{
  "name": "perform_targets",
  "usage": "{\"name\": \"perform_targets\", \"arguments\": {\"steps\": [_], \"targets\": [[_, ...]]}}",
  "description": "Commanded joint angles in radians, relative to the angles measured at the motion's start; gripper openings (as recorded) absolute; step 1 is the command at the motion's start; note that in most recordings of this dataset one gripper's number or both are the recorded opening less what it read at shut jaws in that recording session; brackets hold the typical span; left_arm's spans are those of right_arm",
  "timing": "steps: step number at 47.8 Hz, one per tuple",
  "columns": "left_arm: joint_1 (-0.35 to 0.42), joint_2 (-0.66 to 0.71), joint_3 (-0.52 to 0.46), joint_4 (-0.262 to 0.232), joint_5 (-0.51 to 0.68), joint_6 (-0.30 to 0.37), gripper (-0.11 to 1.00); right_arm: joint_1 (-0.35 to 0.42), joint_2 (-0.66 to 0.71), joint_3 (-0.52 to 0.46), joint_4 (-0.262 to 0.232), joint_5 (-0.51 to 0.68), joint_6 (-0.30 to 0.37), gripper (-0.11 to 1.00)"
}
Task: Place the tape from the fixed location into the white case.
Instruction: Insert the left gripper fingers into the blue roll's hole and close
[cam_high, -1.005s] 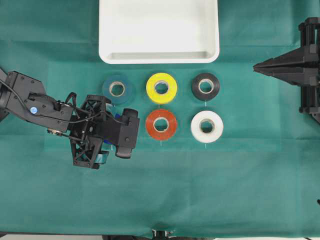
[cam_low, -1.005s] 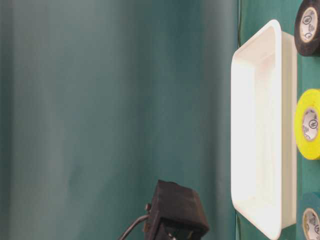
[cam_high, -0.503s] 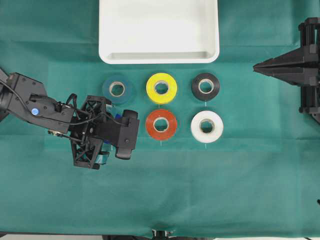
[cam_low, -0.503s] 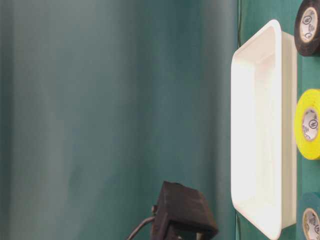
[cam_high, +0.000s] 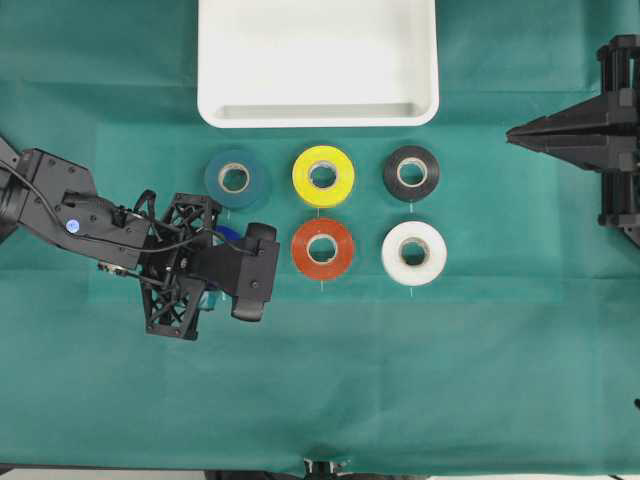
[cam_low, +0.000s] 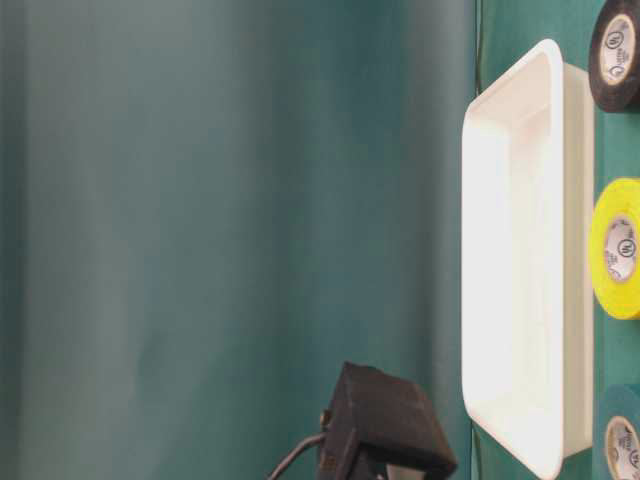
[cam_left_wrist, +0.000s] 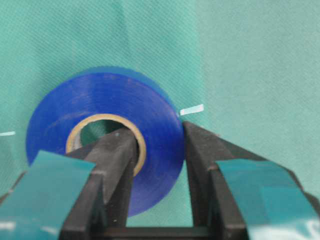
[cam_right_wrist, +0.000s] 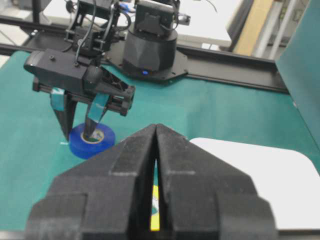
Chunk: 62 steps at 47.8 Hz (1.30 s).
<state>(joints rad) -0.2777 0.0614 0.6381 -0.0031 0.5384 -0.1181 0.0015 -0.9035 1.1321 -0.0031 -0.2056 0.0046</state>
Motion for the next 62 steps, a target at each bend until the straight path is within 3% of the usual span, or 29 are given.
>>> {"name": "perform_targets", "arguments": {"steps": [1,29,49,62], "targets": [[-0.005,-0.014,-0.015,-0.003,0.0,0.002,0.24,0.0,0.006,-0.026,-0.002,-0.003,-0.002,0.0],[-0.003,-0.035,-0.038,0.0,0.015,0.003,0.24,0.0,0.005,-0.026,0.0,0.002,-0.002,0.0],[-0.003,-0.15,-0.094,0.0,0.189,0.003,0.24,0.0,0.005,-0.026,-0.002,0.012,-0.002,0.0],[-0.006,-0.221,-0.198,0.002,0.331,0.003,0.24,0.0,0.005,-0.028,0.0,0.018,0.0,0.0]]}}
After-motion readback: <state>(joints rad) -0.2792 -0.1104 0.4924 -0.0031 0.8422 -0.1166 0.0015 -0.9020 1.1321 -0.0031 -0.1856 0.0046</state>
